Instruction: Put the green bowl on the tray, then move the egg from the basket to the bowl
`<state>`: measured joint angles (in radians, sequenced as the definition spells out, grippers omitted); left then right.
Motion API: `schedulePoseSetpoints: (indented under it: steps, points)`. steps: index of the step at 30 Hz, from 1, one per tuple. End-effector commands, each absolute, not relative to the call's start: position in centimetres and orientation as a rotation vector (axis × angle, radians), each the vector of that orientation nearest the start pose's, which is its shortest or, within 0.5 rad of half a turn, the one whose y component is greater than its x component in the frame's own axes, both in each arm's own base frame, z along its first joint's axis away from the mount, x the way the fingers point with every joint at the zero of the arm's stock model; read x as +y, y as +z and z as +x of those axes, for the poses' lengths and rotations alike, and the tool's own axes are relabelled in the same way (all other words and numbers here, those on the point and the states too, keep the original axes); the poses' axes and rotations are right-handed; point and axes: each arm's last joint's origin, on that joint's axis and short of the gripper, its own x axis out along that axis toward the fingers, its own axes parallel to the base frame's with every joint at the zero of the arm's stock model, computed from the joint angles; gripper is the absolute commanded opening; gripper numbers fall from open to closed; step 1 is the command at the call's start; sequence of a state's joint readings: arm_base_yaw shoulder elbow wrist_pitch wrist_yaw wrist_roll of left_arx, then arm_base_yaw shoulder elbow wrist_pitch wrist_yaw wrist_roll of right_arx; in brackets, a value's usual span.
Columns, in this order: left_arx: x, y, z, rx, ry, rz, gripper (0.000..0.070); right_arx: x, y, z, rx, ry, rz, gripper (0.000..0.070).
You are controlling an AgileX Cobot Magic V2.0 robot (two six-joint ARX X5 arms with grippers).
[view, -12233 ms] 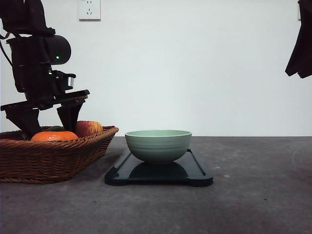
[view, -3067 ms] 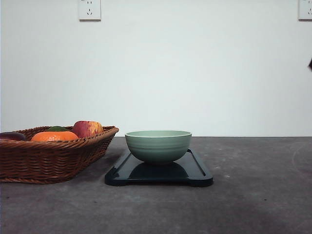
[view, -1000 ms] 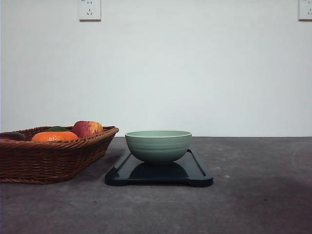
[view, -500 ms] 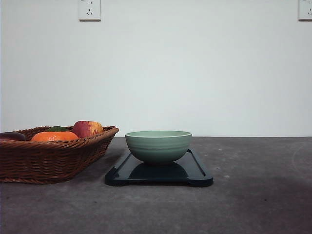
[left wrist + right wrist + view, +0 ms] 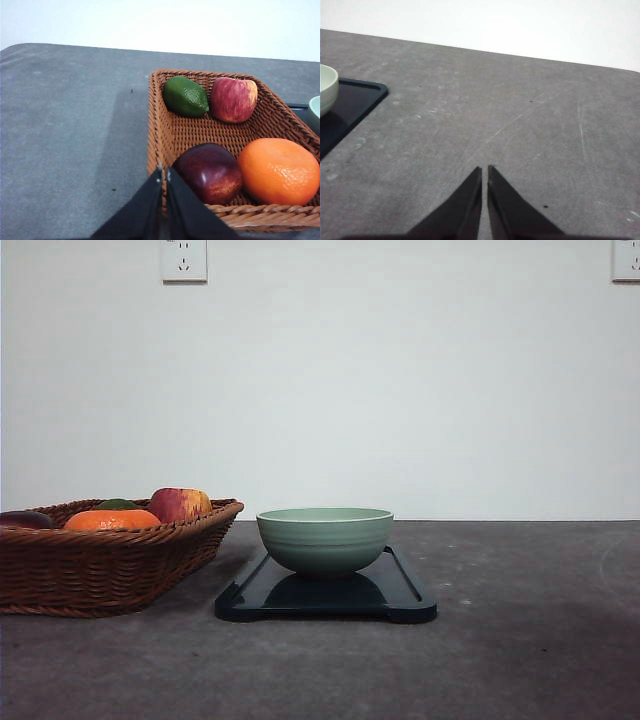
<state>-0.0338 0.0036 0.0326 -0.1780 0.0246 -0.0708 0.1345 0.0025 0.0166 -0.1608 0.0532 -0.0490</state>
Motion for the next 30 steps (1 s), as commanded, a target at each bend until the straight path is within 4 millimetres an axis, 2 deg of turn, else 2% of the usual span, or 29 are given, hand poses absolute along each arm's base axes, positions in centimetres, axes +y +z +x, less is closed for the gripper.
schedulePoseSetpoints:
  steps: [1, 30]
  points:
    - [-0.38, 15.21, 9.59, 0.155, -0.050, -0.071, 0.0000, 1.13, 15.22, 9.54, 0.147, 0.084, -0.058, 0.0012]
    - [-0.38, 15.21, 9.59, 0.155, -0.050, -0.071, 0.0000, 1.13, 15.22, 9.54, 0.146, 0.084, -0.058, 0.0012]
